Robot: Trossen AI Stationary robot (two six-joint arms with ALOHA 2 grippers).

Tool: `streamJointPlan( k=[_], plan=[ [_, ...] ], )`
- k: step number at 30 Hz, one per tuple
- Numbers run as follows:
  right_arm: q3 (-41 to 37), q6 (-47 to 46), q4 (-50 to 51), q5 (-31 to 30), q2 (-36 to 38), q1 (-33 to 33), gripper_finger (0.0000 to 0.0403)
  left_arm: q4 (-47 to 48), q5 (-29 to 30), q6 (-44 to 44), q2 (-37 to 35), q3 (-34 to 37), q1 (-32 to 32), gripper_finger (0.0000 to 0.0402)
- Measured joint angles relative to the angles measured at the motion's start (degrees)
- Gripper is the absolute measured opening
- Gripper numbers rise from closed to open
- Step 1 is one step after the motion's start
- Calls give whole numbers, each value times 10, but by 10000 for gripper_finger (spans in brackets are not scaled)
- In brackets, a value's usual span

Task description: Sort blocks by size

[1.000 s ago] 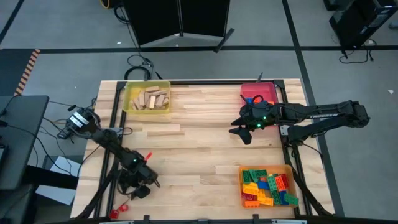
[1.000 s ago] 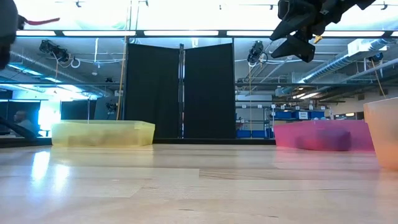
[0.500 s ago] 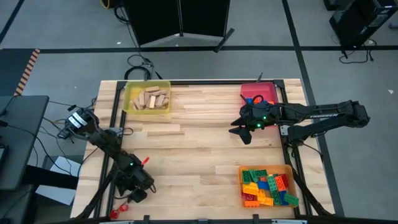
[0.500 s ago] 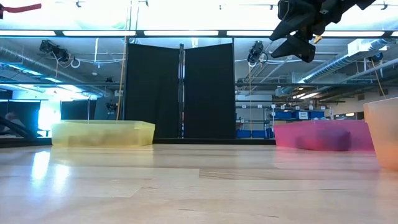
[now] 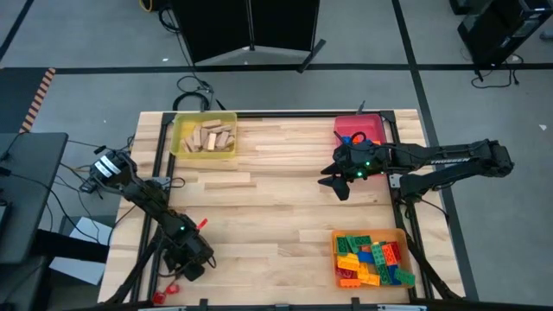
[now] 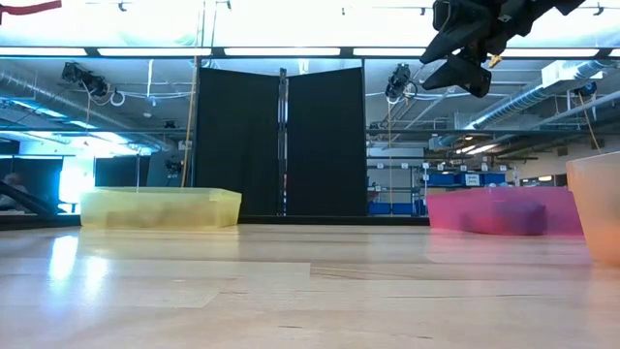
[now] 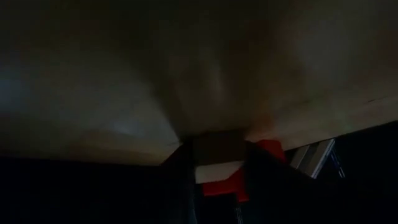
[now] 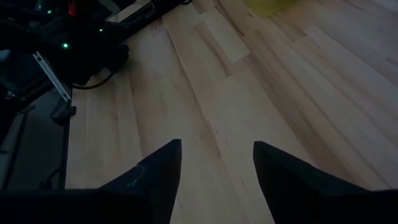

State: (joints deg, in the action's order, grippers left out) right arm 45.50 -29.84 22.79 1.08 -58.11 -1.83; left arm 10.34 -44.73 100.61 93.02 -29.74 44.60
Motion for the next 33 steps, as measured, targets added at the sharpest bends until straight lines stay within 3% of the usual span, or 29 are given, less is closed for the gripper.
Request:
streamJointPlan(
  k=[14,26,30,33],
  plan=[
    [0,1,0,0,0,0,211,68,4,-32,0,-1,-51,109],
    [0,-2,-9,-2,0,0,209,216,-7,-203,2,-5,-177,109],
    [0,-2,-18,-5,0,0,206,347,65,-310,4,-55,-232,111],
    [0,-2,-24,-34,0,0,204,451,189,-396,5,-119,-277,118]
  ],
)
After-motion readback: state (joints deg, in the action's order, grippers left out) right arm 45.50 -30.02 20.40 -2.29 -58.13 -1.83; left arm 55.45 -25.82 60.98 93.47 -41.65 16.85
